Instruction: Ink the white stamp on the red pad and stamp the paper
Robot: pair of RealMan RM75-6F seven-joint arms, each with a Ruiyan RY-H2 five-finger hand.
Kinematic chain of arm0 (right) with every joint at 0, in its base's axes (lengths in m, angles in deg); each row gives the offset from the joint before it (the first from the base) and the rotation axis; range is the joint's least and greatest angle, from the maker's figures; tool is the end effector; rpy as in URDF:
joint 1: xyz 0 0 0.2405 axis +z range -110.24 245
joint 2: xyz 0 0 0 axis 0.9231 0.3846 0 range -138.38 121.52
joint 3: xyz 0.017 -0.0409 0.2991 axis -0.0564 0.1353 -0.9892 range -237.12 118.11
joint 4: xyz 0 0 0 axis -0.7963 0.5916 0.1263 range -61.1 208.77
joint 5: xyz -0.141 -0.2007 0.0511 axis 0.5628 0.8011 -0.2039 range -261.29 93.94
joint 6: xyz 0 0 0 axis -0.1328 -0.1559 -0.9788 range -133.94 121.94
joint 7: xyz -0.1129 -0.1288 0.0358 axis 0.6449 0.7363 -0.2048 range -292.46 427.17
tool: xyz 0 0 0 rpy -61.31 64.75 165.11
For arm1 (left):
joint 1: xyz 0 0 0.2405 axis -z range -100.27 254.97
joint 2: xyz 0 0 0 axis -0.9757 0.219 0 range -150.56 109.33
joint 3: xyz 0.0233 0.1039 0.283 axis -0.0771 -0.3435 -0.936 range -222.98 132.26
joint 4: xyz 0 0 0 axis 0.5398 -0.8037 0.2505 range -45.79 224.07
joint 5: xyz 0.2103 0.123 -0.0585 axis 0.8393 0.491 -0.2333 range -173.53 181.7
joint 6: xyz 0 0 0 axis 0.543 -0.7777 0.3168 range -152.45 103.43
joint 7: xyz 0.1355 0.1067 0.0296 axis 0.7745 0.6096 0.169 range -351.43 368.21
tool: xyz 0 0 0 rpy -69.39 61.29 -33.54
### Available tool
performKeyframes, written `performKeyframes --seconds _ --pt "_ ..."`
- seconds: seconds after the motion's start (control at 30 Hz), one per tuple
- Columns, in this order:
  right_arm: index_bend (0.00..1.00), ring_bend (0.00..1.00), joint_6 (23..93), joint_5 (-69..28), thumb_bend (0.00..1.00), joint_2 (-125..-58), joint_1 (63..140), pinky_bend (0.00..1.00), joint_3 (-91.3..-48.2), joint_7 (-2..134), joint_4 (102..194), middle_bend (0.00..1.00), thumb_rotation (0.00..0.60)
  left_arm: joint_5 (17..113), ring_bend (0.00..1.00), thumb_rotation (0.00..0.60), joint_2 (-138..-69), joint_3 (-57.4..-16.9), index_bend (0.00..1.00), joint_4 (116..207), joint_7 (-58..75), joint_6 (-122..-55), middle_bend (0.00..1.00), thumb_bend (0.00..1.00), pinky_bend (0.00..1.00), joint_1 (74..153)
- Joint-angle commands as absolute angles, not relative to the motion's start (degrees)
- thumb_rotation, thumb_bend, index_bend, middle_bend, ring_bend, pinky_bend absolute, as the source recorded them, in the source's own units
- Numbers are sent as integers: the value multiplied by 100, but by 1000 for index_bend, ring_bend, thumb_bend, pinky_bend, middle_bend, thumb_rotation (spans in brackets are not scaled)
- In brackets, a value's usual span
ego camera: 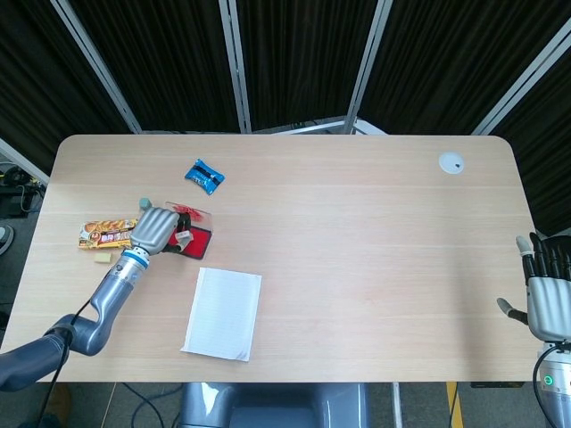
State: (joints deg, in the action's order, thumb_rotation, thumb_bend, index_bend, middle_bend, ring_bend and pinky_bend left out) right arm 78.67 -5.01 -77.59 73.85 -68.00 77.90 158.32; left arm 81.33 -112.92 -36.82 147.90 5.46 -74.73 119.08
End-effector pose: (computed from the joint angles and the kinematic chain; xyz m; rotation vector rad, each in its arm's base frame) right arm -0.3956 -0.2539 0.1505 1.2874 -0.7179 0.7442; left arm -0.2610 0.4652 -0.0518 -1.8307 -0.9178 -0.8748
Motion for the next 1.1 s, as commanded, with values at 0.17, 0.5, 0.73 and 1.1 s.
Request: performKeyframes --seconds 0.17,0.5,0.73,1.1 --pt "0 0 7839 -532 0 -7768 7393 0 -6804 7796 15808 0 600 8464 889 600 -10599 -3966 620 16256 696 -7389 606 387 941 11931" --pt "0 0 7841 -566 0 -7758 7381 0 -6813 7769 15777 0 600 8764 889 600 -10589 -4280 612 16806 1197 -7412 601 388 941 11965" --pt "0 0 7834 -597 0 -7742 7376 0 -6829 7726 15761 0 600 8742 889 600 -10850 -4375 613 16663 1462 -7372 602 392 941 11973" --pt "0 0 7802 -647 0 -7736 7378 0 -6840 7707 15740 0 600 8609 889 600 -11329 -4520 613 16033 1493 -7153 600 393 940 11959"
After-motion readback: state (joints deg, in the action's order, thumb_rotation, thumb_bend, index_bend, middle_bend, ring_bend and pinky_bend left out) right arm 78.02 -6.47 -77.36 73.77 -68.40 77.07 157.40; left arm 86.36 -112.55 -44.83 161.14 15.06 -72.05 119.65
